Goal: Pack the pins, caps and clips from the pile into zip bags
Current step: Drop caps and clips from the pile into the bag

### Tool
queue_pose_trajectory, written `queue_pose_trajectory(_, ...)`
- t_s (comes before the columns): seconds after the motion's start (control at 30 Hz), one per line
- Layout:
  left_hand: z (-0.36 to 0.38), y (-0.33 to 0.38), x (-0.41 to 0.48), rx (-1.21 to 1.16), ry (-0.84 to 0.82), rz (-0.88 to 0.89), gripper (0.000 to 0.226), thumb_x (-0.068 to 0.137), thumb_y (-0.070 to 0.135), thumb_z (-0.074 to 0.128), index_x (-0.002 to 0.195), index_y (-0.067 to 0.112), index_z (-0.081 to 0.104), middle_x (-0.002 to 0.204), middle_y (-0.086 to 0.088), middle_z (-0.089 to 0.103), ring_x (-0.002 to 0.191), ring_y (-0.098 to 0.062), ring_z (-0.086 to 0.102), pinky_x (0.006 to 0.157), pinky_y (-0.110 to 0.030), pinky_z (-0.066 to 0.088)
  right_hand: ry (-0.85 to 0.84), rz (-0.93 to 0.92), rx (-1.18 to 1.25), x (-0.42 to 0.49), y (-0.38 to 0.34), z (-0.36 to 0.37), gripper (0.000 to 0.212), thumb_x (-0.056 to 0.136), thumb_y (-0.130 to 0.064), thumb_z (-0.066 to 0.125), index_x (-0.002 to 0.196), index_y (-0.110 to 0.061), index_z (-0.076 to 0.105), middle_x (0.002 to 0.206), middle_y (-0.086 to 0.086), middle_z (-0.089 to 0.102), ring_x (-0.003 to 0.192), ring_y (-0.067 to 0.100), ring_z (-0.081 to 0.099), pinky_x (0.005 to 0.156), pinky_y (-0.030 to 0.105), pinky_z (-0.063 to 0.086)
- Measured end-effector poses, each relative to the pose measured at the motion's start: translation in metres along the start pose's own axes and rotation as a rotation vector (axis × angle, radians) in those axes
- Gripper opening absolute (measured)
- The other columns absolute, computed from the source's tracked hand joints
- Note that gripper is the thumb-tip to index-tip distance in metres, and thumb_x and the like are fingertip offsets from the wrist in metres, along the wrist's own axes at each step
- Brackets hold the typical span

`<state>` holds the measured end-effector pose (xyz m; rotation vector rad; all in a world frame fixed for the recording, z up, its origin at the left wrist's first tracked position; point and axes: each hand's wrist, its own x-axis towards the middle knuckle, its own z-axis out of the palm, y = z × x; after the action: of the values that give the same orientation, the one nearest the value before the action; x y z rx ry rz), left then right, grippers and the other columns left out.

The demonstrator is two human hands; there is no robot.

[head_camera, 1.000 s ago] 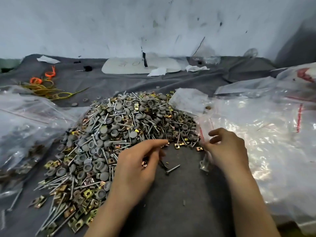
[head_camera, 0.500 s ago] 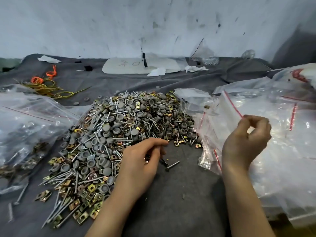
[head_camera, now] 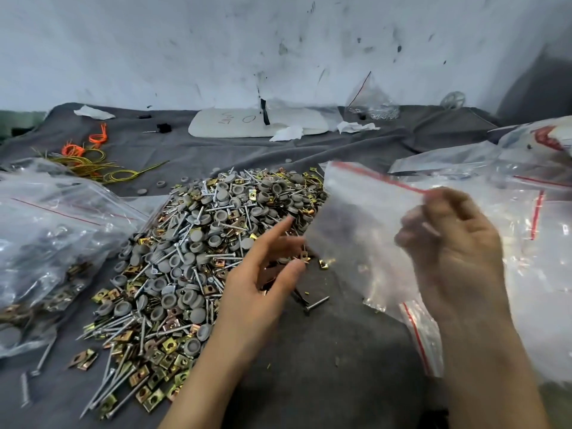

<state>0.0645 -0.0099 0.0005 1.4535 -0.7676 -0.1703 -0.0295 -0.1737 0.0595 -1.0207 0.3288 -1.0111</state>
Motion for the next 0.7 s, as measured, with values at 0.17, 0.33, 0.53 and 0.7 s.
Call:
queue_pose_trajectory(0.17,-0.002,0.006,0.001,-0.066,-0.081,-0.063,0.022,0.085,0.03,0.077,0.102,0.019,0.068,0.091,0.018,0.075,0.087,0.006,0.067,0.074,-0.007,0.047,-0.251,0.308,-0.17,-0.006,0.016,0.004,0.018,0.066,-0.012,0.067,0.083,-0.008,0.066,0.063,0.003,0.069,0.05,0.012,0.065,0.048,0.02,0.054)
queue_pose_trajectory(0.33,-0.012,0.003,0.001,-0.162,-0.225,-0.267,0.021,0.082,0.033,0.067,0.097,0.022,0.078,0.076,-0.024,0.063,0.065,-0.027,0.051,0.057,-0.025,0.039,-0.073,0.222,-0.261,0.0,0.026,-0.002,0.011,0.083,-0.004,0.066,0.078,-0.013,0.068,0.065,0.002,0.067,0.053,0.014,0.063,0.05,0.024,0.054)
queue_pose_trajectory(0.53,-0.015,0.003,0.006,-0.373,-0.143,-0.303,0.034,0.082,0.041,0.064,0.11,0.025,0.073,0.084,-0.003,0.072,0.067,-0.015,0.067,0.058,-0.023,0.055,-0.22,0.303,-0.268,0.007,0.022,-0.016,0.004,0.073,-0.014,0.067,0.069,-0.013,0.069,0.059,-0.003,0.061,0.053,0.007,0.056,0.049,0.016,0.047)
queue_pose_trajectory(0.7,-0.017,0.006,0.007,-0.288,-0.157,-0.356,0.033,0.073,0.048,0.067,0.085,0.02,0.079,0.076,-0.006,0.071,0.061,-0.013,0.065,0.053,-0.021,0.053,-0.607,0.367,-0.48,0.001,0.022,-0.017,0.007,0.069,-0.022,0.069,0.071,-0.018,0.074,0.065,0.0,0.066,0.061,0.009,0.061,0.057,0.016,0.049)
